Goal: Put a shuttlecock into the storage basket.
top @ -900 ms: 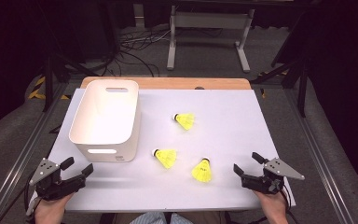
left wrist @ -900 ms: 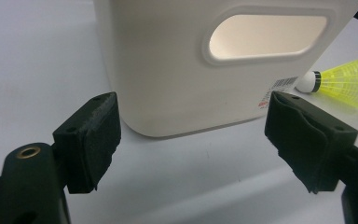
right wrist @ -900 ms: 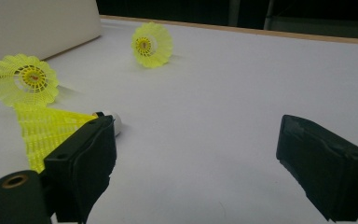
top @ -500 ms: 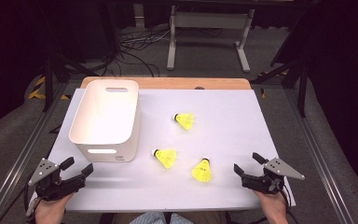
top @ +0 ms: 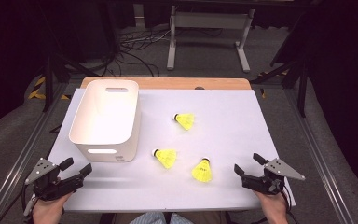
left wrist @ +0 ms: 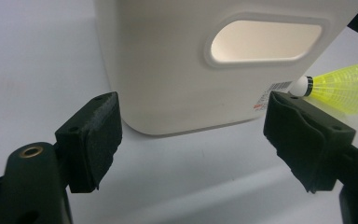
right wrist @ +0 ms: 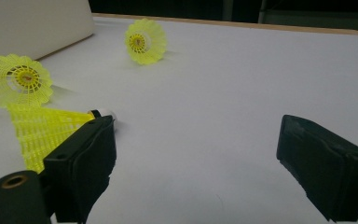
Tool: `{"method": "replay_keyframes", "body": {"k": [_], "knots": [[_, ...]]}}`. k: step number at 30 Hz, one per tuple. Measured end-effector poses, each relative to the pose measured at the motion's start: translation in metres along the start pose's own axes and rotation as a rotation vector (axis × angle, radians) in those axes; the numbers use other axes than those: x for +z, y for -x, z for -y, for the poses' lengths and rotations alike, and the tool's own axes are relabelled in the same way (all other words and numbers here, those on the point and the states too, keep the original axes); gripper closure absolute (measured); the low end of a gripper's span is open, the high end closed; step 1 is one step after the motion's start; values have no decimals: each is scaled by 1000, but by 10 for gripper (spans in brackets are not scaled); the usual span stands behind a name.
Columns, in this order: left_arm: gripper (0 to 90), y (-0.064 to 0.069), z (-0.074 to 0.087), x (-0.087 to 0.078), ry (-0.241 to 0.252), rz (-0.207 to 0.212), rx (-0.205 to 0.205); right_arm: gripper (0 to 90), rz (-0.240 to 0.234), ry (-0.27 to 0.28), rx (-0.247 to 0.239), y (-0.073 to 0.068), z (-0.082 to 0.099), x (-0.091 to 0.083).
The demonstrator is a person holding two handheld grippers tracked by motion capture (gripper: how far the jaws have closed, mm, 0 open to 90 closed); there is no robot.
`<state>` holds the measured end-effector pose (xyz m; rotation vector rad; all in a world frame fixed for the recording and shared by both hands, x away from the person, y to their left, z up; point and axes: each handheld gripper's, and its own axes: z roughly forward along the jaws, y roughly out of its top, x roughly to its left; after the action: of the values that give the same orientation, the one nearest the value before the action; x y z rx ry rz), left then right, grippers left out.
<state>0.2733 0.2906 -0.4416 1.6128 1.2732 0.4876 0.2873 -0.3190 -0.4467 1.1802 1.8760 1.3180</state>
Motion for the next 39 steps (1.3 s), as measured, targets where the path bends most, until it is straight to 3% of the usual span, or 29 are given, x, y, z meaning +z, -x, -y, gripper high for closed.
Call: {"method": "replay_keyframes", "body": {"k": [39], "knots": [[208, -34, -11, -19, 63, -102, -79, 123, 6, -14, 3, 1, 1, 2]]}}
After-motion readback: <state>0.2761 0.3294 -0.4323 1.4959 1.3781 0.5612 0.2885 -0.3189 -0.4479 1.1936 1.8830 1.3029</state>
